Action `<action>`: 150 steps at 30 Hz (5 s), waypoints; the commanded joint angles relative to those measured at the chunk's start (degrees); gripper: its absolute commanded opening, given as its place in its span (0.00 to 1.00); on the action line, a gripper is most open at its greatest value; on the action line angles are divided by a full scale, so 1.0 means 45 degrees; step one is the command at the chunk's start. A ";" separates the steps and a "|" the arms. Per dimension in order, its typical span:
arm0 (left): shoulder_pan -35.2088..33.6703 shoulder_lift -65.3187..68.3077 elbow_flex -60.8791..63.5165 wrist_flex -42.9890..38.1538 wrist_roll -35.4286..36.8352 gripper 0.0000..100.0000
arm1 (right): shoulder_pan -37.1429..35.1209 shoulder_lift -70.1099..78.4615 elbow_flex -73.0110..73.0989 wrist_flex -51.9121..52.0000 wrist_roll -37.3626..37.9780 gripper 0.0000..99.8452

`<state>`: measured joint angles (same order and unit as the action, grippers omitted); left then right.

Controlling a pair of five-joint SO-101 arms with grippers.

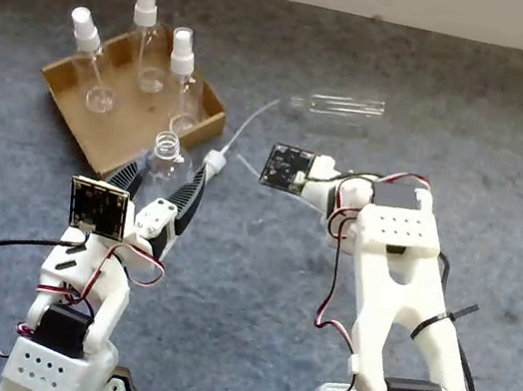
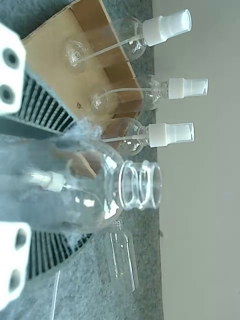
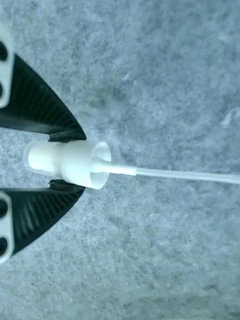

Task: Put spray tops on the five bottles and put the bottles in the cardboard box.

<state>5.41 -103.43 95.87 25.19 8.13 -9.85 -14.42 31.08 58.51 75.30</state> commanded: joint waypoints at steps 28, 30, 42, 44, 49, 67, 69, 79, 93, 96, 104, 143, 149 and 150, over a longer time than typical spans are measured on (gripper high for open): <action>-0.0088 -0.0107 0.0283 -0.0020 -0.0098 0.09 | -0.1553 -0.0694 0.0869 -0.0205 0.0391 0.22; -0.0088 -0.0107 0.0283 -0.0020 -0.0098 0.09 | -0.1534 -0.0694 0.0869 -0.0166 0.0352 0.22; -0.0088 -0.0127 0.0283 -0.0059 -0.0098 0.09 | -0.1045 -0.0928 -0.0049 -0.0166 -0.3907 0.22; -0.0088 -0.0127 0.0283 -0.0059 -0.0098 0.09 | -0.1045 -0.1299 -0.0322 -0.0166 -0.4923 0.22; -0.0088 -0.0127 0.0283 -0.0059 -0.0098 0.09 | -0.1065 -0.2706 -0.0479 -0.0127 -0.8498 0.22; -0.0088 -0.0127 0.0283 0.0000 -0.0098 0.09 | -0.2217 -0.7394 0.1475 0.5792 -1.2601 0.22; -0.0088 -0.0127 0.0283 0.0000 -0.0098 0.09 | -0.2178 -0.7922 0.2452 0.5089 -1.2601 0.22; -0.0088 -0.0127 0.0283 0.0000 -0.0098 0.09 | -0.2159 -0.8703 0.6769 0.0440 -1.5414 0.22; -0.0088 -0.0127 0.0283 0.0020 -0.0098 0.09 | -0.2198 -0.6085 0.3370 -0.0772 -2.1822 0.22; -0.0088 -0.0127 0.0283 0.0020 -0.0098 0.09 | -0.2178 -0.4308 0.2198 -0.0772 -2.2994 0.22; -0.0088 -0.0127 0.0283 0.0020 -0.0098 0.09 | -0.2139 -0.0264 -0.0615 -0.0772 -2.6549 0.22; -0.0088 -0.0127 0.0283 -0.0039 -0.0098 0.09 | -0.1045 0.2686 -0.2061 -0.0791 -2.5807 0.07; -0.0088 -0.0127 0.0283 -0.0020 -0.0098 0.09 | -0.0283 0.1221 -0.2081 -0.0889 -2.4127 0.07; -0.0088 -0.0127 0.0283 -0.0020 -0.0098 0.09 | 0.0049 0.1182 -0.2100 -0.0889 -2.3697 0.07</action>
<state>5.41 -103.43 95.87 25.19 8.13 -13.36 -4.84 24.92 55.34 -36.44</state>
